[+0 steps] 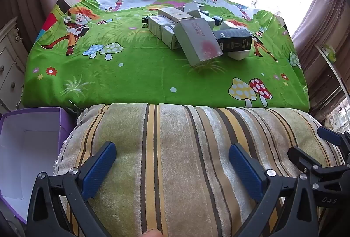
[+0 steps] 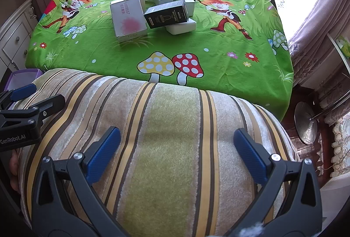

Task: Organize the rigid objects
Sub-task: 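Move both tools toward the cluster of boxes on the bed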

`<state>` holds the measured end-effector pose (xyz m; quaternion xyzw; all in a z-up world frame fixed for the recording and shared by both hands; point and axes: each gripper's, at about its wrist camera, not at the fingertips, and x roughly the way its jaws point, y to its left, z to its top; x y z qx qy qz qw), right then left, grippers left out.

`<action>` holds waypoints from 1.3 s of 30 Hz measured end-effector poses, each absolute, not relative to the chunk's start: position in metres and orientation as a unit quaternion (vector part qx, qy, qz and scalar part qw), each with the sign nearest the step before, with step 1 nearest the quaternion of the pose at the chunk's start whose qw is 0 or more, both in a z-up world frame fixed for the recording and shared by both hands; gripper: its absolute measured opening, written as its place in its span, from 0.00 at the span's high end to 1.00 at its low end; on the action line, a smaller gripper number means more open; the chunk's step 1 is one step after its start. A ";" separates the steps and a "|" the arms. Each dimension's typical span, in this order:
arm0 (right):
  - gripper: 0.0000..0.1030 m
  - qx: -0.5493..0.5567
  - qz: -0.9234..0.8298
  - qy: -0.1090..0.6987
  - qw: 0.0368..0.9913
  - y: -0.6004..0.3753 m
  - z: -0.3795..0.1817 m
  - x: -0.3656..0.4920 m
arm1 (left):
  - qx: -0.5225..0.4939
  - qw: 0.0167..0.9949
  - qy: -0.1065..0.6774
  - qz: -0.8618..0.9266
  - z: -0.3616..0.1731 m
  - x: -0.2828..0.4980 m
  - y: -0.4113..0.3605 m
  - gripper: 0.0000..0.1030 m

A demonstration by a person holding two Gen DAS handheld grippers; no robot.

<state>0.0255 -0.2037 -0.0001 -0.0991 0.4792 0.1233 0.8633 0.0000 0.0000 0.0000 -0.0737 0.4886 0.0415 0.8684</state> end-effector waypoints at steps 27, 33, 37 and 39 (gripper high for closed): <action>0.00 -0.091 0.126 0.511 0.845 -0.203 0.003 0.036 | -0.083 0.860 0.502 0.039 0.000 0.001 0.003 0.00; 0.00 -0.094 0.152 0.508 0.843 -0.203 0.005 0.043 | -0.089 0.858 0.504 0.037 0.003 0.002 0.004 0.00; 0.00 -0.093 0.152 0.505 0.844 -0.201 0.006 0.053 | -0.082 0.862 0.498 0.040 0.007 0.006 0.003 0.00; 0.00 -0.097 0.150 0.501 0.847 -0.199 0.007 0.058 | -0.083 0.865 0.494 0.039 0.009 0.011 0.005 0.00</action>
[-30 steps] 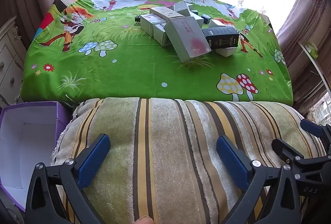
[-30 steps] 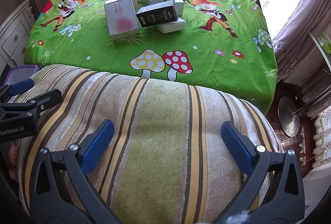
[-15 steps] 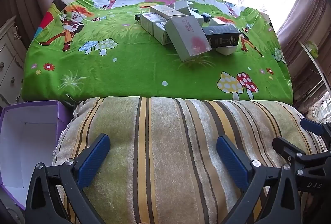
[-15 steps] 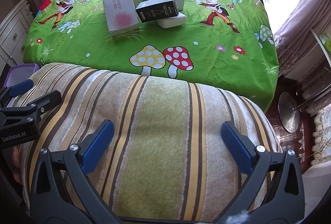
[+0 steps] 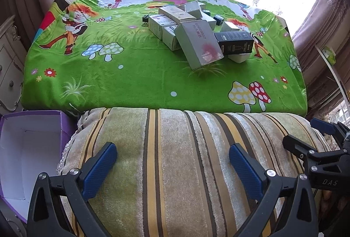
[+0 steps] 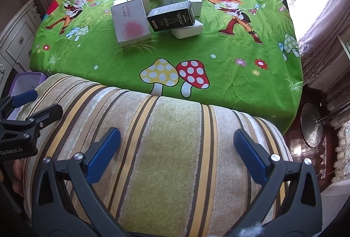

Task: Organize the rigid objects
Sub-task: 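Move both tools toward the cluster of boxes on the bed, then grasp the plain white box with the left tool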

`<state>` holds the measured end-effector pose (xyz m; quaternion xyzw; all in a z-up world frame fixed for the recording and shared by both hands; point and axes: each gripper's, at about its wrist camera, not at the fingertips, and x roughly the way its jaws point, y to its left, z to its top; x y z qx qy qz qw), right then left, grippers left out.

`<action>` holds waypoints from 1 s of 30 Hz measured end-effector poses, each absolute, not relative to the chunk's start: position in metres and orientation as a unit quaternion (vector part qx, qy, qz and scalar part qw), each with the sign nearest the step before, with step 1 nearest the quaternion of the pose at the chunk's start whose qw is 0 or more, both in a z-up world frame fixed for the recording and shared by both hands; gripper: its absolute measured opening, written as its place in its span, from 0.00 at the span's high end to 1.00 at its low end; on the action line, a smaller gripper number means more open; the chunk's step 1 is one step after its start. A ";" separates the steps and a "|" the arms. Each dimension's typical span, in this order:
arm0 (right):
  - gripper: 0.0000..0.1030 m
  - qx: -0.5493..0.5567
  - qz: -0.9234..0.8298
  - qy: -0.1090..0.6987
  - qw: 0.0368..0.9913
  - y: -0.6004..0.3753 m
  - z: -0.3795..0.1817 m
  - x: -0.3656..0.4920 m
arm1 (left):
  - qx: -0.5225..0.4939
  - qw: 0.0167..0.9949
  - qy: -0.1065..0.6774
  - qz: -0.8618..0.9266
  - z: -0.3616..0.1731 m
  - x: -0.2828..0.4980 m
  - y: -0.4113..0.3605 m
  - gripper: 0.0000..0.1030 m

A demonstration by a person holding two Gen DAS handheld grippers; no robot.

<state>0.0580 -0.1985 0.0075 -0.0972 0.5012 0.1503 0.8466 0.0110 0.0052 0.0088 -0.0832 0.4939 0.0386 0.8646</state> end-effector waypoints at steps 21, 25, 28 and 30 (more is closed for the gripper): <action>0.00 -0.095 0.139 0.482 0.860 -0.193 0.014 0.091 | -0.113 0.864 0.490 0.025 0.017 0.060 0.011 0.03; 0.00 -0.088 0.142 0.473 0.865 -0.191 0.019 0.100 | -0.147 0.860 0.489 0.005 0.018 0.078 0.019 0.05; 0.00 -0.084 0.144 0.465 0.870 -0.190 0.023 0.113 | -0.154 0.856 0.494 0.001 0.015 0.094 0.021 0.07; 0.00 -0.079 0.148 0.462 0.871 -0.189 0.025 0.123 | -0.168 0.851 0.497 -0.010 0.012 0.105 0.023 0.10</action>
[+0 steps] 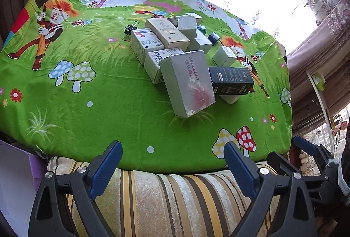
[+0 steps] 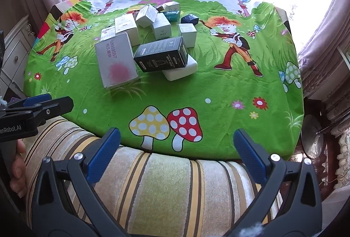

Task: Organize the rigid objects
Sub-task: 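Grasp the plain white box with the left tool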

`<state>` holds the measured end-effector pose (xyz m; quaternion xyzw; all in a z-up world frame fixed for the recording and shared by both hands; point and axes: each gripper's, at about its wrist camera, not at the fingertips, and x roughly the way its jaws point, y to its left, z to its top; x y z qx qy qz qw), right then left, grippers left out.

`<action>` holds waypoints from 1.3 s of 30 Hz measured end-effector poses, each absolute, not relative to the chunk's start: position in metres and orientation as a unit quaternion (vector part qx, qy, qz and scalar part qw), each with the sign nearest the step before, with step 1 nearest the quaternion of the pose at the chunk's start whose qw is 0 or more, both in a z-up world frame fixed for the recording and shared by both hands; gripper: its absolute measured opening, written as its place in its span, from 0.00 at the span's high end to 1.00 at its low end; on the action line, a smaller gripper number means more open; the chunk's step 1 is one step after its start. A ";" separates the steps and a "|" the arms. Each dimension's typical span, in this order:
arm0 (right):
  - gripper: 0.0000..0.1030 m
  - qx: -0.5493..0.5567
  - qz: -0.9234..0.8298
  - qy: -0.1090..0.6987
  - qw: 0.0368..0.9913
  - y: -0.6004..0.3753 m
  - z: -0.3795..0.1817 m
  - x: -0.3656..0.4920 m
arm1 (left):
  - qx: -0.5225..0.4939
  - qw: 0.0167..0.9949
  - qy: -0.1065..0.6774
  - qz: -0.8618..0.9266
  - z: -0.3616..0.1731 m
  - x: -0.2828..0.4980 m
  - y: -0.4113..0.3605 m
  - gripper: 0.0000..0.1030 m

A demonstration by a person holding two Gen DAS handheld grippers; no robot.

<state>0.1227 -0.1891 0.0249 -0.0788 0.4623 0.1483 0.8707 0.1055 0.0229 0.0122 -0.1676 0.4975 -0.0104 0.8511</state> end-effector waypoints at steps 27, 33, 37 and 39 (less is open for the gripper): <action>0.00 -0.082 0.173 0.431 0.882 -0.151 0.009 0.210 | -0.332 0.795 0.493 -0.117 -0.055 0.205 0.058 0.34; 0.00 -0.092 0.161 0.432 0.883 -0.144 0.002 0.218 | -0.341 0.793 0.482 -0.148 -0.052 0.205 0.055 0.49; 0.00 -0.098 0.157 0.433 0.882 -0.140 0.000 0.222 | -0.351 0.785 0.487 -0.152 -0.057 0.203 0.056 0.49; 0.00 -0.104 0.156 0.432 0.882 -0.137 -0.001 0.224 | -0.359 0.781 0.487 -0.153 -0.059 0.199 0.060 0.54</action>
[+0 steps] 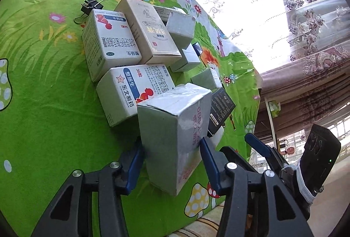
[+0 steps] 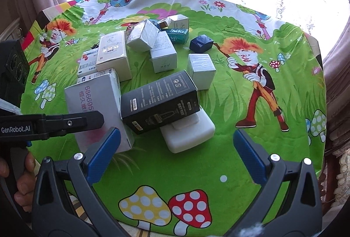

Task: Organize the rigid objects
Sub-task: 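Grasp the plain white box with the left tool, then lift the white box with the left tool while the right tool grasps the black DORMI box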

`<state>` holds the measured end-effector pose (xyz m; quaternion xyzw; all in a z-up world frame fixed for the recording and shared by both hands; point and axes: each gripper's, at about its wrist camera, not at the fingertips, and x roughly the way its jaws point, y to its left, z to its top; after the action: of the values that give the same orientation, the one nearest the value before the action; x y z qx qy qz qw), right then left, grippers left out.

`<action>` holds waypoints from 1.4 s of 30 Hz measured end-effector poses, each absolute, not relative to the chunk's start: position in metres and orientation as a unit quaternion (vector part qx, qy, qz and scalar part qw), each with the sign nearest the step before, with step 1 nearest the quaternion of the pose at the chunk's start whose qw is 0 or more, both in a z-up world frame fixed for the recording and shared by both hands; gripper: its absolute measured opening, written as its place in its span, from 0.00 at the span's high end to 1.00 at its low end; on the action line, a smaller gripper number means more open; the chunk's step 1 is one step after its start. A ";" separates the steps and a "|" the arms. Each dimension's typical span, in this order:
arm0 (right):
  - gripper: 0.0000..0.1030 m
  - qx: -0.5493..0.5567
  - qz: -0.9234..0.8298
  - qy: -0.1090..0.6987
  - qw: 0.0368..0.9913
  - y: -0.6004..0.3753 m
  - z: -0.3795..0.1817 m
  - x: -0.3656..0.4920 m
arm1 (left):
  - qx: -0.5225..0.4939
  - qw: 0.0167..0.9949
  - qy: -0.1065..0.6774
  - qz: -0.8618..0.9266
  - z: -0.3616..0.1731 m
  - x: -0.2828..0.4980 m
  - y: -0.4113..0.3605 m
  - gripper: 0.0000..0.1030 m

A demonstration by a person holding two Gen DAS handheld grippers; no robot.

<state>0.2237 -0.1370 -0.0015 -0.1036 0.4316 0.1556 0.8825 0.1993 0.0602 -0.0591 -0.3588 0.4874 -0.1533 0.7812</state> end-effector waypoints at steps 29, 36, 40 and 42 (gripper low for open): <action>0.00 0.078 0.060 0.517 0.851 -0.095 0.001 0.295 | -0.405 0.813 0.401 -0.121 -0.021 0.106 0.114 0.61; 0.10 0.048 0.024 0.526 0.849 -0.079 -0.011 0.309 | -0.412 0.821 0.379 -0.109 -0.017 0.094 0.127 0.61; 0.20 0.029 0.007 0.533 0.846 -0.076 -0.021 0.311 | -0.409 0.824 0.375 -0.112 -0.017 0.092 0.129 0.61; 0.24 0.019 0.006 0.534 0.845 -0.074 -0.025 0.312 | -0.409 0.824 0.375 -0.113 -0.018 0.091 0.129 0.61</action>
<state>0.3116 -0.0741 -0.0250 0.0192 0.5341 0.0062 0.8452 0.0908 0.1293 -0.0183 -0.4091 0.3755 -0.1126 0.8240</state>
